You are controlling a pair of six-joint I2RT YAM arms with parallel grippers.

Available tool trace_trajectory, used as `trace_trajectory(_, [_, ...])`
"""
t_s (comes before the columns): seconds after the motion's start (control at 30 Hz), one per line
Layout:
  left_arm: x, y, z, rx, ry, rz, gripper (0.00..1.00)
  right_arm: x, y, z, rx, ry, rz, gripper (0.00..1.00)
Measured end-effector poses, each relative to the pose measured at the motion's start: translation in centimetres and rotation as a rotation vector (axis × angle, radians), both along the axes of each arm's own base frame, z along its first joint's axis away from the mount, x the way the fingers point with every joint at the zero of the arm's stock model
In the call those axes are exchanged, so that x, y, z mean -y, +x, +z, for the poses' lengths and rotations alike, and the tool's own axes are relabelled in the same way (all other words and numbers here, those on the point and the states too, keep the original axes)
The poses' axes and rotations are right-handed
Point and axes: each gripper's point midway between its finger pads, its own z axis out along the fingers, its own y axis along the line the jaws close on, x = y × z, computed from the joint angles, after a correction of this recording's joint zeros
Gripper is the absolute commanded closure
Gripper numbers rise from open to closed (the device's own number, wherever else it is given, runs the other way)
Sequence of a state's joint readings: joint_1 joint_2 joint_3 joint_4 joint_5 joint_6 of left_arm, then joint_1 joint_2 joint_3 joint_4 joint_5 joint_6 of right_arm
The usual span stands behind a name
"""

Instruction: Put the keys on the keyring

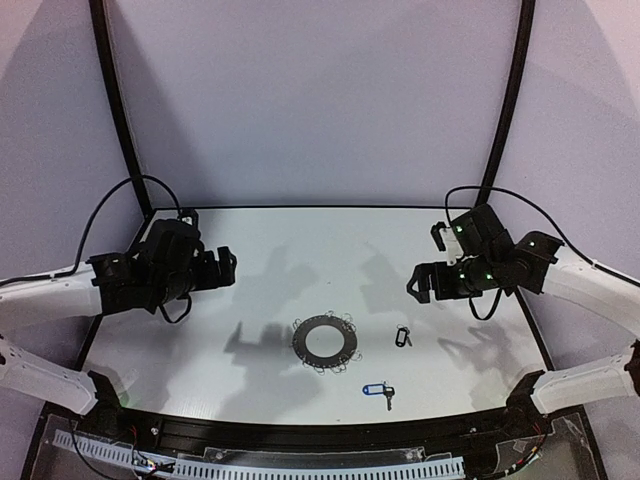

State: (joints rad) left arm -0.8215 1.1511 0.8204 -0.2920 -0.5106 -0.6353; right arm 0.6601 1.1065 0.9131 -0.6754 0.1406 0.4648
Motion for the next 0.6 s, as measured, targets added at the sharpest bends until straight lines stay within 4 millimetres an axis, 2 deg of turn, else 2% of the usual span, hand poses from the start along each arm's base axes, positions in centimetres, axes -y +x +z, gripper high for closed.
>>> trace_trajectory(0.2, [2.9,0.8,-1.5,-0.057,0.001,-0.076,0.01,-1.0,-2.1,-1.7,-0.127,0.028,0.073,0.03])
trace_trajectory(0.37, [7.2,1.6,-3.0,-0.115,-0.033,-0.209,0.05,-1.2,-3.3,-3.1,-0.188,0.033,0.094,0.03])
trace_trajectory(0.43, [9.4,2.1,-3.5,-0.135,-0.032,-0.256,0.12,-1.2,-3.4,-3.3,-0.197,0.037,0.095,0.03])
trace_trajectory(0.5, [12.8,2.7,-4.0,-0.153,-0.017,-0.323,0.15,-1.3,-3.6,-3.5,-0.208,0.046,0.099,0.03])
trace_trajectory(0.57, [15.4,2.8,-4.6,-0.165,0.003,-0.384,0.25,-1.4,-3.7,-3.7,-0.213,0.049,0.099,0.03])
trace_trajectory(0.6, [18.0,2.6,-5.3,-0.174,0.031,-0.447,0.26,-1.3,-3.8,-3.8,-0.219,0.050,0.098,0.03])
